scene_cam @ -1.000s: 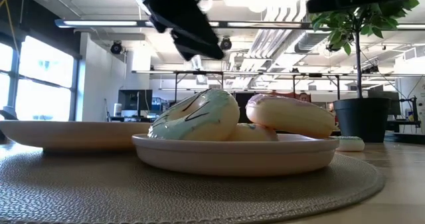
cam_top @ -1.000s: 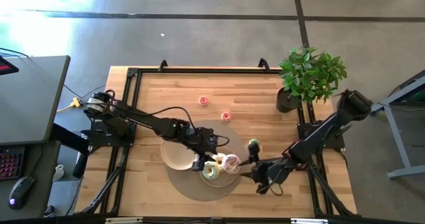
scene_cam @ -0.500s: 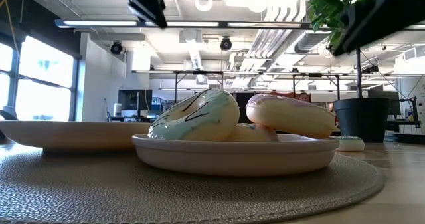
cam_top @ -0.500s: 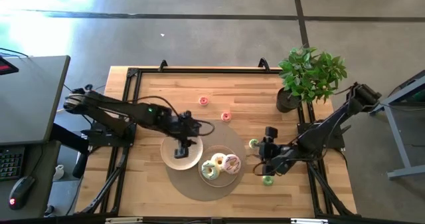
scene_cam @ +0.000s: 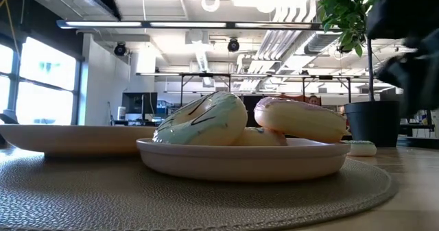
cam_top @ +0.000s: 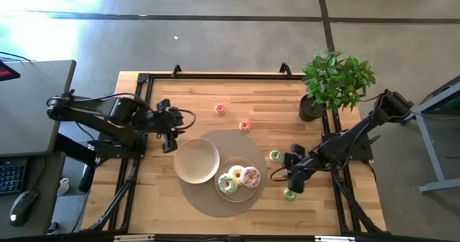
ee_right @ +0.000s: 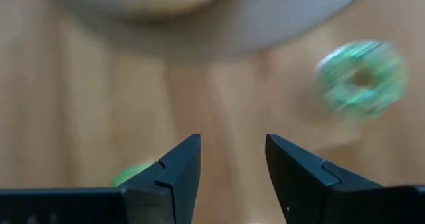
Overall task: Pick & Place donuts
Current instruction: Put the bottom small green donut on the top white plate
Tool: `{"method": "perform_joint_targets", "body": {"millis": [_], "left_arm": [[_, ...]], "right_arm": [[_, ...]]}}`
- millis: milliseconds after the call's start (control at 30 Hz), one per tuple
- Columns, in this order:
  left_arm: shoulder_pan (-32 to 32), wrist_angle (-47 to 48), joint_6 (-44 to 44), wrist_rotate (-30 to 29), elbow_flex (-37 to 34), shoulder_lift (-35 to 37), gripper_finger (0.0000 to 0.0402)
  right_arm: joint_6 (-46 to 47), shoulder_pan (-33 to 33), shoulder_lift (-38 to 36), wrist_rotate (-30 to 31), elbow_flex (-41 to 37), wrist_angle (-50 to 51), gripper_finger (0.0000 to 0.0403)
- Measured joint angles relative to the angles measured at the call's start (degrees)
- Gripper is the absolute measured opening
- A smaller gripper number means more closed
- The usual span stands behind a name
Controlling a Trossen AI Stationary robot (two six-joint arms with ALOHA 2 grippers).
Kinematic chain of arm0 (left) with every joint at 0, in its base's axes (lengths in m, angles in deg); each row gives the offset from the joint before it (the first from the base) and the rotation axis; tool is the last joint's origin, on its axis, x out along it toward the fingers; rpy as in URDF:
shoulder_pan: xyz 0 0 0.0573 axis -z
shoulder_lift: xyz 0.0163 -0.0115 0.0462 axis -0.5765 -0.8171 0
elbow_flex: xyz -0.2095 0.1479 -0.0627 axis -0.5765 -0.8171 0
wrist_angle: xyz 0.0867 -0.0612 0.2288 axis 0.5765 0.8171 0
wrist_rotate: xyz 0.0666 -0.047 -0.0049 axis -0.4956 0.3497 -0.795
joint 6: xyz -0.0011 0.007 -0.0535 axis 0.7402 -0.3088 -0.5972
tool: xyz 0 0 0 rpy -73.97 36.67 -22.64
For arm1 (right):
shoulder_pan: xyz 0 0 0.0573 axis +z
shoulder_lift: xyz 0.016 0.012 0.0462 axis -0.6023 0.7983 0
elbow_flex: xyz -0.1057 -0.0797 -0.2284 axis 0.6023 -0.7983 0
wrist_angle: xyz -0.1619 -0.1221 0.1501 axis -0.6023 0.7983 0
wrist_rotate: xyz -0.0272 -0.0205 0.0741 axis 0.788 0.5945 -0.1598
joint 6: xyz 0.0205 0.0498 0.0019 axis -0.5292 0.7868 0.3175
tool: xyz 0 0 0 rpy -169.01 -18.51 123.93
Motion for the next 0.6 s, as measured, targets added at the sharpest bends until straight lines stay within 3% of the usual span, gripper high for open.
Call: {"method": "perform_joint_targets", "body": {"millis": [133, 267, 333, 600], "left_arm": [[0.0, -10.7, -1.3, -0.3, -9.8, 4.8, 0.0137], [0.0, -23.9, -2.3, 1.0, -20.1, 7.2, 0.0137], [0.0, -26.1, -2.8, 1.3, -24.5, 7.5, 0.0137], [0.0, -34.3, -4.2, 1.3, -31.0, 7.0, 0.0137]], "right_arm": [[2.3, 2.7, 0.0, -7.7, 0.0, -2.2, 0.0165], [3.7, 5.9, 1.5, -7.2, 0.0, -5.5, 0.0165], [3.4, 7.3, 3.0, -5.8, 0.0, -7.5, 0.0165], [3.7, 10.9, 11.4, -3.7, 0.1, -9.2, 0.0165]]}}
